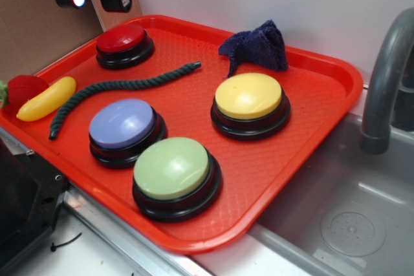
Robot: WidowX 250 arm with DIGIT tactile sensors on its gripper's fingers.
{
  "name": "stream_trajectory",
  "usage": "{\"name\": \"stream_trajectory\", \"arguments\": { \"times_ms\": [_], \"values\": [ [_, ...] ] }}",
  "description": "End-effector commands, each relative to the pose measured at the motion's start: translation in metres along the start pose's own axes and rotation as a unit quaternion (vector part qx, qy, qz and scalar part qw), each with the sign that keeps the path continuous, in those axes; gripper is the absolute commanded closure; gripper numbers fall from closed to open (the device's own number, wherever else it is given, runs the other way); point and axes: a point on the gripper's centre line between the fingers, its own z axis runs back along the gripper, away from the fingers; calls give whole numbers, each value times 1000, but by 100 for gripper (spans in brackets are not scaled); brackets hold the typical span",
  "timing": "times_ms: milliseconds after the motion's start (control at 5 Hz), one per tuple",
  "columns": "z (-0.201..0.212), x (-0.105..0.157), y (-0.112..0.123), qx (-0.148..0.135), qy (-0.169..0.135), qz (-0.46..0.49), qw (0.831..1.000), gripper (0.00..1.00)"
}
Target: Push the red button.
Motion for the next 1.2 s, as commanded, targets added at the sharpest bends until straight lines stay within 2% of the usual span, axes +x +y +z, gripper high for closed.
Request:
{"name": "stream_trajectory", "arguments": {
  "times_ms": [0,200,400,1000],
  "values": [
    [38,9,11,-2,-47,1,999,0],
    [47,7,8,-1,-56,-4,998,0],
    [52,6,2,-5,-51,-8,999,0],
    [70,2,-13,16,-70,-10,997,0]
  ]
}}
